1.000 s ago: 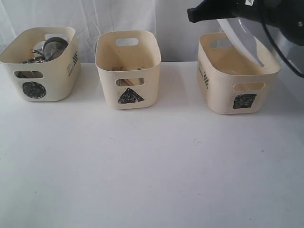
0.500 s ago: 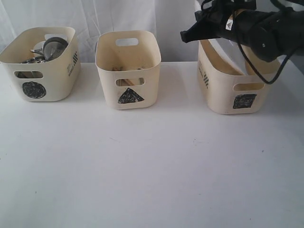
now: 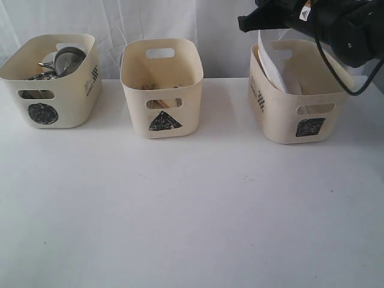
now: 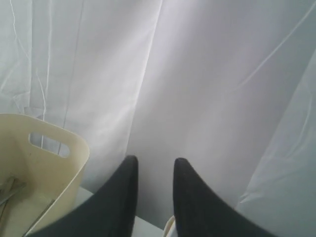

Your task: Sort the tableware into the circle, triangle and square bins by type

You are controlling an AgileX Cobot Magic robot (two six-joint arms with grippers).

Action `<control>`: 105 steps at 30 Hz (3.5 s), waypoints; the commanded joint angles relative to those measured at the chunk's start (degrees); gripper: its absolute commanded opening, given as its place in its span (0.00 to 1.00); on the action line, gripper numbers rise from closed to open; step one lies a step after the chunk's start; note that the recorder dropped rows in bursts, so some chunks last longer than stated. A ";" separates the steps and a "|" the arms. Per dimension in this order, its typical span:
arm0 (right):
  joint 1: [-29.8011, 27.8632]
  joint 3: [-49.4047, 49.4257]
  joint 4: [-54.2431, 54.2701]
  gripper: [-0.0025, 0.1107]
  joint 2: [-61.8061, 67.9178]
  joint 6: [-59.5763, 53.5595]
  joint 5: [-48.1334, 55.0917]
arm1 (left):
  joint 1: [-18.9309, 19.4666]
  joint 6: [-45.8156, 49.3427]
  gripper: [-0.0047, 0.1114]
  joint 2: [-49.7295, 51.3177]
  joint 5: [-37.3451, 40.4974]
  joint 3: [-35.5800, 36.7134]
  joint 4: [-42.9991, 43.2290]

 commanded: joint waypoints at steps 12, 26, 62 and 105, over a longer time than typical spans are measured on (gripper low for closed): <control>1.66 17.60 4.86 0.24 -19.51 0.39 11.19 | 0.05 -0.48 0.44 -0.20 -0.19 0.21 -0.35; 12.68 52.99 19.70 0.02 -46.01 -7.00 6.30 | 0.05 -0.48 0.44 -0.20 -0.19 0.21 -0.35; 0.42 67.20 34.07 0.02 -95.59 -18.44 15.53 | 0.05 -0.48 0.44 -0.10 -0.19 0.21 -0.35; 0.30 75.48 26.61 0.02 -101.96 -1.73 38.62 | 0.05 -0.48 0.44 0.04 -0.19 0.21 -0.35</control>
